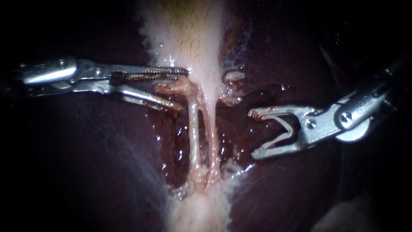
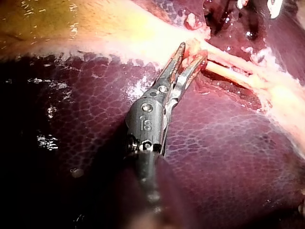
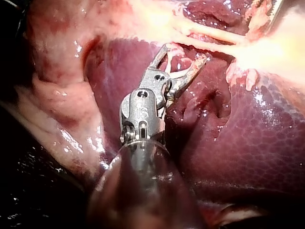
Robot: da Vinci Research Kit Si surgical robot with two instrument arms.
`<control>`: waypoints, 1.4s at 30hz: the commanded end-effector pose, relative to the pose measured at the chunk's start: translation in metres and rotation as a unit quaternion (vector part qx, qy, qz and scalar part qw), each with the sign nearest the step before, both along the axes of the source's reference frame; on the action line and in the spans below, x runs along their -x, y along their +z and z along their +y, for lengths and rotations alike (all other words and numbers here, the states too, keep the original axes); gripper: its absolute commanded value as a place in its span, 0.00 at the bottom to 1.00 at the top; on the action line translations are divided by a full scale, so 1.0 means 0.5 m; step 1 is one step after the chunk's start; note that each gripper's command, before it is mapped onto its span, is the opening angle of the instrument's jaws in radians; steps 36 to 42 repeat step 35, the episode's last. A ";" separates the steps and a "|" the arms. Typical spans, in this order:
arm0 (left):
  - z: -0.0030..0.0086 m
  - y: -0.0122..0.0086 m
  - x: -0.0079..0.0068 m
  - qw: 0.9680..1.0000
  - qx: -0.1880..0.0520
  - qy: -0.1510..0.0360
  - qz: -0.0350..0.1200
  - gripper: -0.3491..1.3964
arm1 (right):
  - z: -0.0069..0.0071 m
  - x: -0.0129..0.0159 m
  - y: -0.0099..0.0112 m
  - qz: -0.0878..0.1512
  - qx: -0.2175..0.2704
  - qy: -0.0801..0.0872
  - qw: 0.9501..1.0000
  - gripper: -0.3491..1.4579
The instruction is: Grabbing gallbladder
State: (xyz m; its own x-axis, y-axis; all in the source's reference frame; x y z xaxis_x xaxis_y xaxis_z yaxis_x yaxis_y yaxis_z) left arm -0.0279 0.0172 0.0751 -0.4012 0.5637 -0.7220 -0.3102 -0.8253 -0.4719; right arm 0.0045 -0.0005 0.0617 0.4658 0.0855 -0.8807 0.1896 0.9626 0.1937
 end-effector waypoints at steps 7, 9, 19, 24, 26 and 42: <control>0.0004 -0.0022 -0.0022 1.000 -0.011 -0.009 0.013 0.00 | 0.0000 0.0000 -0.0001 0.000 0.000 0.000 1.000 0.47; 0.0003 -0.0034 -0.0026 1.000 -0.020 -0.014 0.017 0.00 | 0.0000 0.0000 -0.0001 0.000 0.000 0.000 1.000 0.47; 0.0015 -0.0193 -0.0039 0.997 -0.065 -0.032 0.015 0.00 | 0.0000 0.0000 0.0000 0.000 0.000 0.000 1.000 0.47; 0.0025 -0.0268 -0.0049 0.997 -0.072 -0.033 0.014 0.00 | 0.0001 0.0000 0.0001 0.000 0.000 0.000 1.000 0.47; 0.0022 -0.0278 -0.0050 0.997 -0.073 -0.033 0.015 0.00 | 0.0001 0.0000 0.0001 0.000 0.000 0.000 1.000 0.47; 0.0015 -0.0265 -0.0054 0.997 -0.075 -0.033 0.014 0.00 | 0.0001 -0.0003 0.0001 0.000 0.000 0.000 1.000 0.47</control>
